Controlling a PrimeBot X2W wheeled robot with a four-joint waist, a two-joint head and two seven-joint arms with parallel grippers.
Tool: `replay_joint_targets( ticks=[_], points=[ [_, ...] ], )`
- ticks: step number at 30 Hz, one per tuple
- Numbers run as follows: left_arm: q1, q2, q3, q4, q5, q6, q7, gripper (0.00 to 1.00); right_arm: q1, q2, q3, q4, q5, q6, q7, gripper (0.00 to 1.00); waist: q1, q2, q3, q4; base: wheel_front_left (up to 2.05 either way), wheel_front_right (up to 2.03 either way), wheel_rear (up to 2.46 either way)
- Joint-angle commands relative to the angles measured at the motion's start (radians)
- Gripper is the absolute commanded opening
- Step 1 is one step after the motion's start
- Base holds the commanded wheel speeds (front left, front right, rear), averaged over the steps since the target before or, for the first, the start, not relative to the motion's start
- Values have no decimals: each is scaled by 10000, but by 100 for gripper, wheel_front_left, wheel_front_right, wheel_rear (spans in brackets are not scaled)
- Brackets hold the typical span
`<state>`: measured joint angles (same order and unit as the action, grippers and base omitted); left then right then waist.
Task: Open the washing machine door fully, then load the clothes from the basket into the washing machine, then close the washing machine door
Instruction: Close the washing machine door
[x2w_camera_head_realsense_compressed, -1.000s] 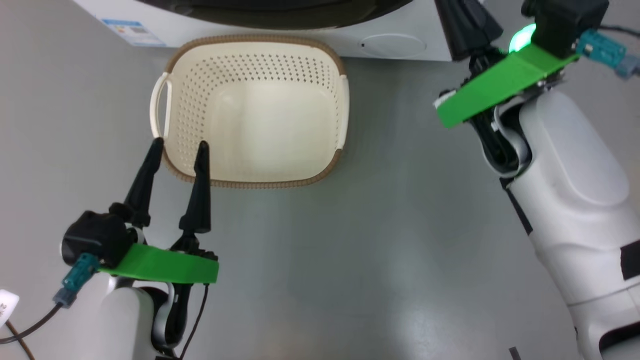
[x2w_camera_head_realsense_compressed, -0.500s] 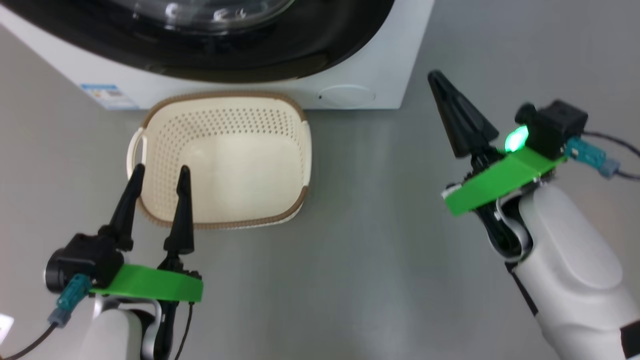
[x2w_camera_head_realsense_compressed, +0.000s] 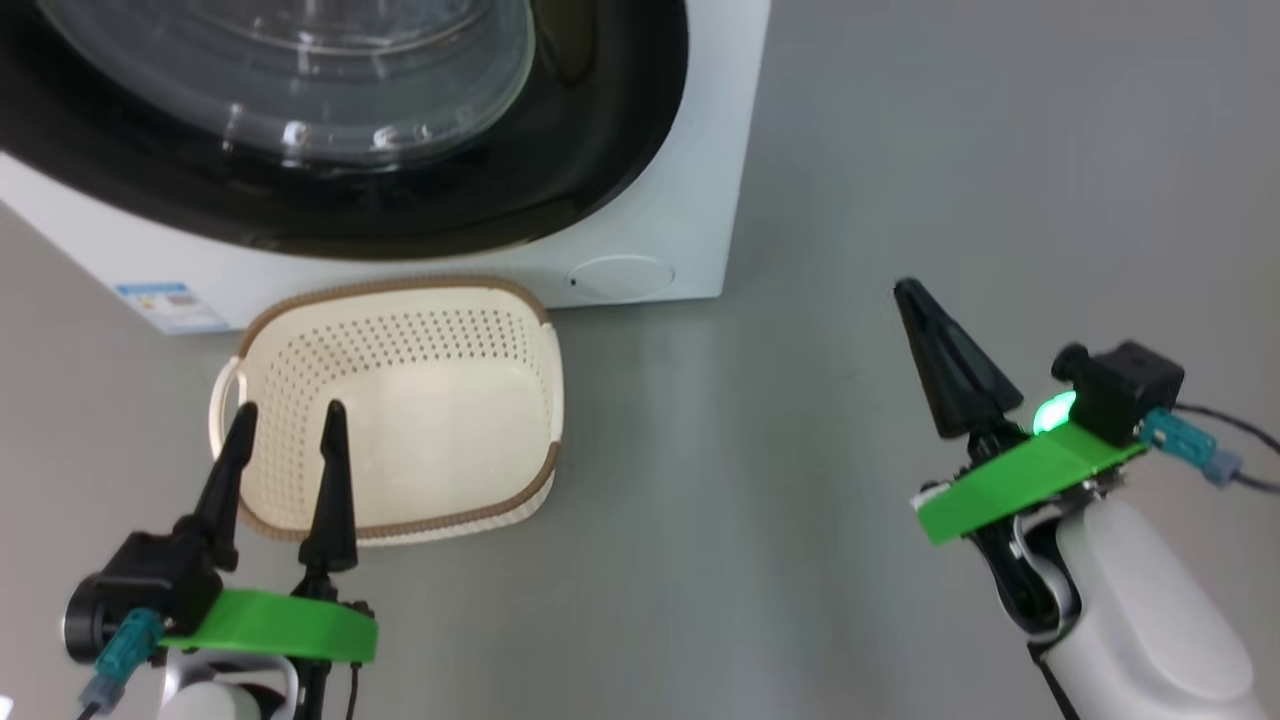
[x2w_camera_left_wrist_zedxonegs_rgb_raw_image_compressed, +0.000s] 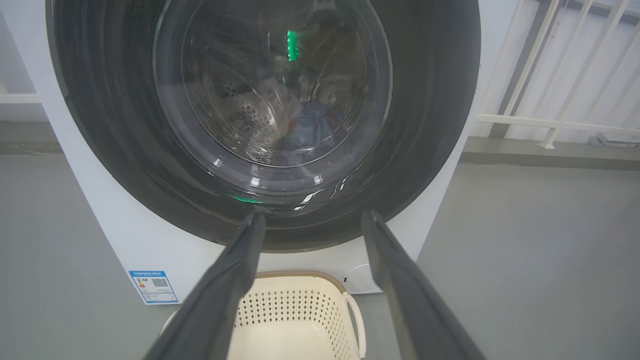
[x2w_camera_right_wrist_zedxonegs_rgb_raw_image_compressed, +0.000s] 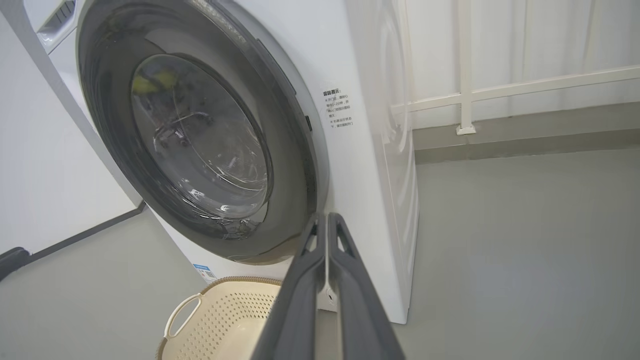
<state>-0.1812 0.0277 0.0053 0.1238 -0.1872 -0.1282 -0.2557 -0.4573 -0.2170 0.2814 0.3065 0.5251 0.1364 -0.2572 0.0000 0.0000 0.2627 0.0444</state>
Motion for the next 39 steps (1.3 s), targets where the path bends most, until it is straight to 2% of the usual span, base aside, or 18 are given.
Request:
replay_joint_targets(
  ticks=[1, 14, 20, 32, 39],
  points=[
    [147, 225, 425, -269, 134, -17, -61, 100, 444, 112, 22, -346, -241, -57, -45, 100, 0, 0, -436, -353, 0, 0, 0],
    [978, 225, 994, -503, 173, 140, -61, 100, 1888, 330, -521, -817, -556, -57, -45, 100, 0, 0, -1310, -902, 0, 0, 0],
    [1220, 228, 1232, -462, 612, 262, -61, 100, 2472, 356, -587, -985, -1036, -57, -45, 100, 0, 0, -1667, -1169, 0, 0, 0],
    [2402, 227, 1493, -482, 676, 798, -61, 100, 3708, 681, -1248, -1431, -1841, -57, -45, 100, 0, 0, -2313, -1436, 0, 0, 0],
    [2810, 226, 1585, -585, 607, 950, -61, 100, 4089, 823, -1611, -1618, -2045, -57, -45, 100, 0, 0, -2494, -1472, 0, 0, 0]
  ],
)
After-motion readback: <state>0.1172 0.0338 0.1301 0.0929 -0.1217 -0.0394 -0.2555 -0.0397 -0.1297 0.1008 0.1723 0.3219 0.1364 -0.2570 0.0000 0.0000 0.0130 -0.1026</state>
